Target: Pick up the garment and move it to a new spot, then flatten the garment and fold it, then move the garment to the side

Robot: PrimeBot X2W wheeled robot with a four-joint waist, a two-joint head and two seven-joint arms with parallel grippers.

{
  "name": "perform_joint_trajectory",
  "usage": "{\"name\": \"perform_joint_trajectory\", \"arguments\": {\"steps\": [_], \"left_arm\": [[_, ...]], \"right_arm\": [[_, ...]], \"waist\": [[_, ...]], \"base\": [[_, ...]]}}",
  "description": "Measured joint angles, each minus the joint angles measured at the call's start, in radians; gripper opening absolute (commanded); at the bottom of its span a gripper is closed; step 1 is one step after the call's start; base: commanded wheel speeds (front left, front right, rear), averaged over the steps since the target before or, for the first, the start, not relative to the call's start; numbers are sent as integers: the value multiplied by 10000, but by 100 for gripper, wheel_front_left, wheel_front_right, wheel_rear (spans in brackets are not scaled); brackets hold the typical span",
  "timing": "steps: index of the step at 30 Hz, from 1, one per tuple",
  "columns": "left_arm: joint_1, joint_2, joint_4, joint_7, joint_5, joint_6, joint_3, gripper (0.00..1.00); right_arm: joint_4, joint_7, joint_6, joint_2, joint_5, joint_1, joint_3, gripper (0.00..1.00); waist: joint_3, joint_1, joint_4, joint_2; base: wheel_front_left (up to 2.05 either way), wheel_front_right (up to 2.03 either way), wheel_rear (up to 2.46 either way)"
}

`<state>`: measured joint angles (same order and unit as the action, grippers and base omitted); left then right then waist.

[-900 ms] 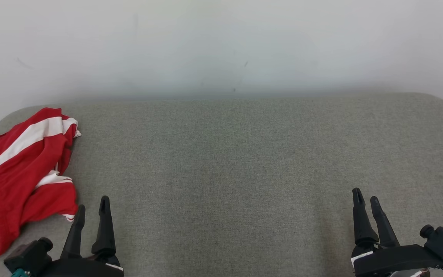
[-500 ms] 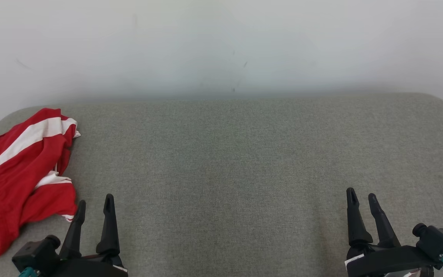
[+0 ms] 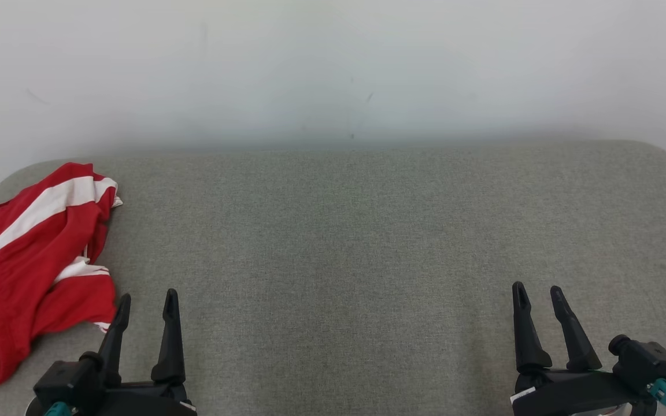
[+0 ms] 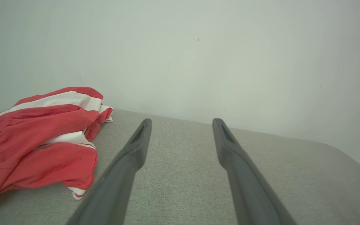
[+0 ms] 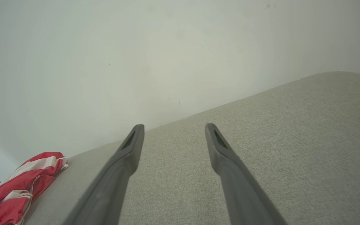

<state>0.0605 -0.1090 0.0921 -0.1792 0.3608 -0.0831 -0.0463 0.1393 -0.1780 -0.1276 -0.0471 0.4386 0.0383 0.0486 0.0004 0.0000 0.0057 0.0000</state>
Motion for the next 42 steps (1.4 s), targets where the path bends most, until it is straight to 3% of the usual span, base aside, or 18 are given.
{"name": "perform_joint_trajectory", "arguments": {"steps": [29, 42], "left_arm": [[-249, -35, -215, -598, -1854, -63, 431, 100], [-403, -25, 247, -805, -2098, -224, 516, 100]], "right_arm": [[-186, -614, -12, -13, -2414, -184, -186, 100], [13, -608, -13, -15, -2736, -234, -265, 100]], "waist": [[23, -1, 111, 0], [-52, -1, 185, 0]], "base": [[0, 0, 0], [0, 0, 0]]}}
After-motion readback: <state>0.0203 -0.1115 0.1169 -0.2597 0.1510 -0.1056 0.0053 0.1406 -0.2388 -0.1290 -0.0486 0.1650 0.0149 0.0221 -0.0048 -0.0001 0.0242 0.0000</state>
